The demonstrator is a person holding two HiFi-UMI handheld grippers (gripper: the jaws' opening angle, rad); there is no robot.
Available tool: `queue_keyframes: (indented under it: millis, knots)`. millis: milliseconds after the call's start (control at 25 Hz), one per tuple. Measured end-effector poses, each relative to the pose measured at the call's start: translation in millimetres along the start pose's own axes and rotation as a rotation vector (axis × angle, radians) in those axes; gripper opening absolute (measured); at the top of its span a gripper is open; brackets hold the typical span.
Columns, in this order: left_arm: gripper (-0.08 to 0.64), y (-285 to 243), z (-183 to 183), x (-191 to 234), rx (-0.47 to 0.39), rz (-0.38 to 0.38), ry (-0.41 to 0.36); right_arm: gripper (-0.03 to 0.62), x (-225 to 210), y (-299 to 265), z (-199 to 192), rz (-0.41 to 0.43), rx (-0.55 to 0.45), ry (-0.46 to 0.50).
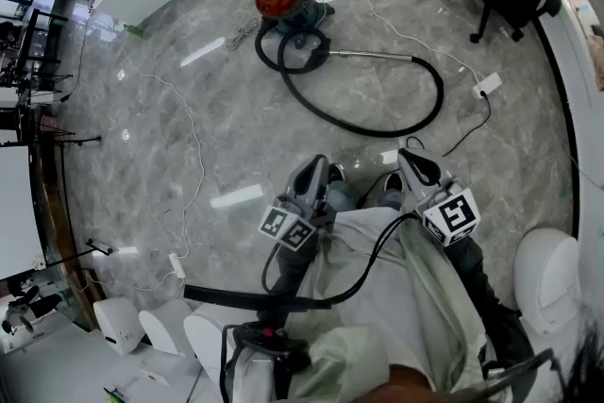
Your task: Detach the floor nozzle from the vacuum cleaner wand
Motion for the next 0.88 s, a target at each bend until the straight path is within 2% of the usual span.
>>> queue_keyframes:
  millis: [600,880]
  knots:
    - [0.000,-11.5,-3.1,-12.8,-0.011,0.009,-0.037,0.002,-13.8,9.7,2.8,0.019,-0.052,0.013]
    - [0.000,-14.5,-8.1,-21.7,0.009,0.024,-0.041,0.002,-23.9,33.6,13.6,-0.014,-0.191,0.014]
Point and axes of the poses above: the fingertips, and each gripper's own axes: y backward along the fingers, x to its left, z out of its top, the point moved 5 cm from there along y, backward along the fingers, and after that the axes turned 2 degrees about x, right-handed, at the moved point
